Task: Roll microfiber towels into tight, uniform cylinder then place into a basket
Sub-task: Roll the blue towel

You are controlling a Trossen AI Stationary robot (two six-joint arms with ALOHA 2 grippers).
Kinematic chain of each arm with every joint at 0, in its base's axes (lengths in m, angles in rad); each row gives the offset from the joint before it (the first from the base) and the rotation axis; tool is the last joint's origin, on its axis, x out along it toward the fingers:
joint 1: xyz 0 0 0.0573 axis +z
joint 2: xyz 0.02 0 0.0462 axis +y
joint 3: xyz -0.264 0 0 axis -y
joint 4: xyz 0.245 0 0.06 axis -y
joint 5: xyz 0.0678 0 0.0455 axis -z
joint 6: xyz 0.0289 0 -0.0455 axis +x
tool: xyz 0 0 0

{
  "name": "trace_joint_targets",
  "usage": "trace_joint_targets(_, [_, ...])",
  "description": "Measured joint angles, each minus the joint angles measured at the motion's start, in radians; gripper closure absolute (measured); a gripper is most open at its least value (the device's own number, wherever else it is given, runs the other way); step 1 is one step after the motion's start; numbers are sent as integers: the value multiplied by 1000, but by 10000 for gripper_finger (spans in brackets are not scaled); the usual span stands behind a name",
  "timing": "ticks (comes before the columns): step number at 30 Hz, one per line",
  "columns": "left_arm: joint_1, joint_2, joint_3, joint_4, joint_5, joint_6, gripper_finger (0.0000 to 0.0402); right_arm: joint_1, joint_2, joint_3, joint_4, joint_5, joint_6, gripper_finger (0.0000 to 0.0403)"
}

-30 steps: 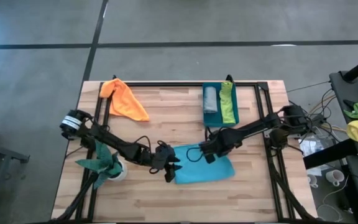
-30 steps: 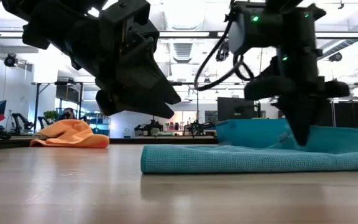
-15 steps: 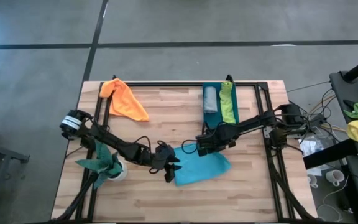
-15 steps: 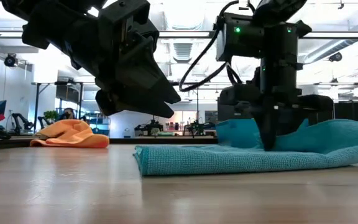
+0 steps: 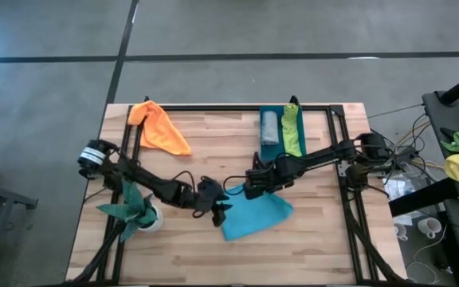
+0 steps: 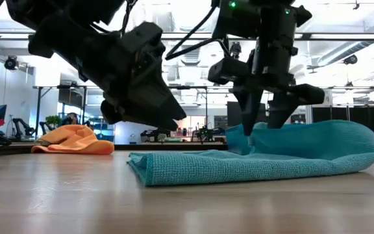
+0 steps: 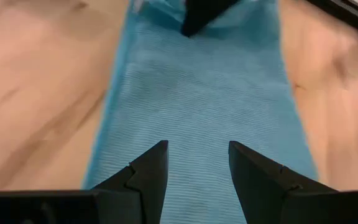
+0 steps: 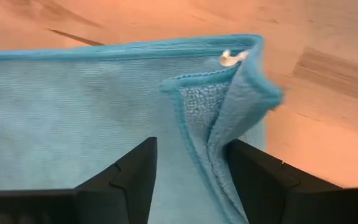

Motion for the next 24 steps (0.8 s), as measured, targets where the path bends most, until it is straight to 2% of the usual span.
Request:
trace_joint_targets(8, [22, 0, -1, -113, -41, -8, 249, -2, 86, 6, 128, -1, -34, 218])
trace_joint_targets(12, [32, 0, -4, -151, -62, -9, 249, 2, 105, 33, 126, -57, -99, 220])
trace_joint_targets(15, [34, 0, -15, -155, -87, -36, 249, 1, 94, 35, 125, -97, -126, 220])
trace_joint_targets(21, [34, 0, -16, -174, -111, -87, 249, -5, 33, 35, 121, -103, -180, 220])
trace_joint_targets(24, [34, 0, -16, -173, -111, -87, 249, 4, -30, 35, 32, -100, -259, 220])
